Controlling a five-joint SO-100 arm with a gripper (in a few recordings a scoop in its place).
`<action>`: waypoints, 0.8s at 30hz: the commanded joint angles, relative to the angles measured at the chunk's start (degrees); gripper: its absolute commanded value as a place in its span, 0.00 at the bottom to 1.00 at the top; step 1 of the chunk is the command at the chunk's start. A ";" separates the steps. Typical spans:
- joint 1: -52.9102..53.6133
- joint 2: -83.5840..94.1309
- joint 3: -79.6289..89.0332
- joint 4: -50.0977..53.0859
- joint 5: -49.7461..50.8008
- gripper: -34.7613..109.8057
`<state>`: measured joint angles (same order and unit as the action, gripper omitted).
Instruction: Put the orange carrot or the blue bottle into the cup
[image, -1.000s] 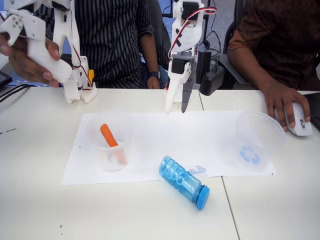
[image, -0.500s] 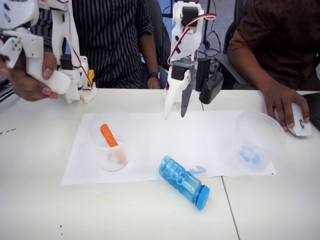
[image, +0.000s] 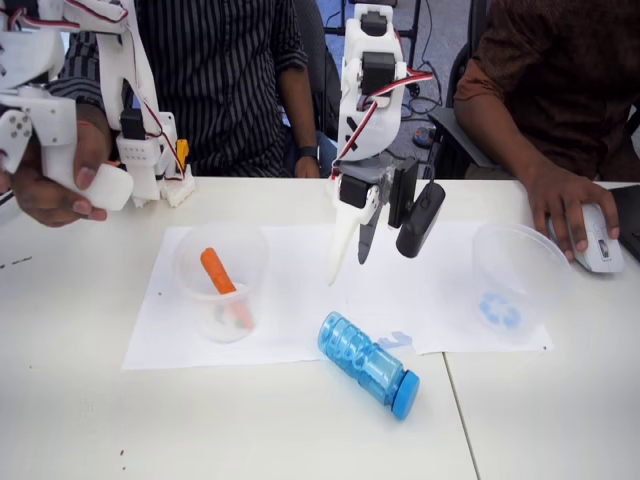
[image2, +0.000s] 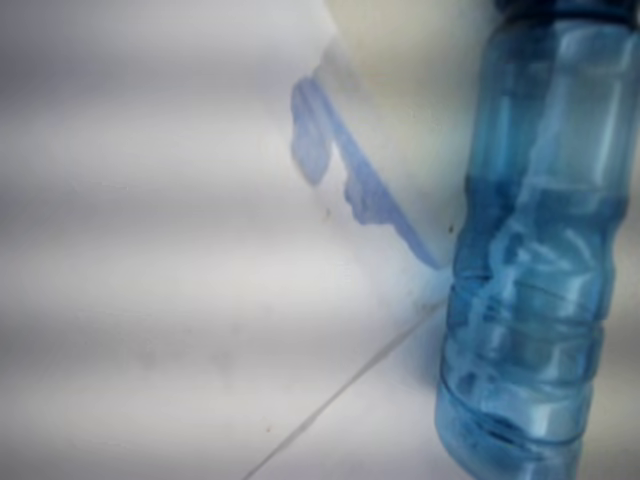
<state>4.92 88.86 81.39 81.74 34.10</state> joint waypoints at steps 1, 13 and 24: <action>1.05 -1.58 -10.46 0.26 0.44 0.61; 0.70 -10.28 -20.48 0.26 0.44 0.61; 0.79 -17.05 -22.15 -0.70 0.26 0.61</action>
<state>4.92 68.38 68.47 82.18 33.84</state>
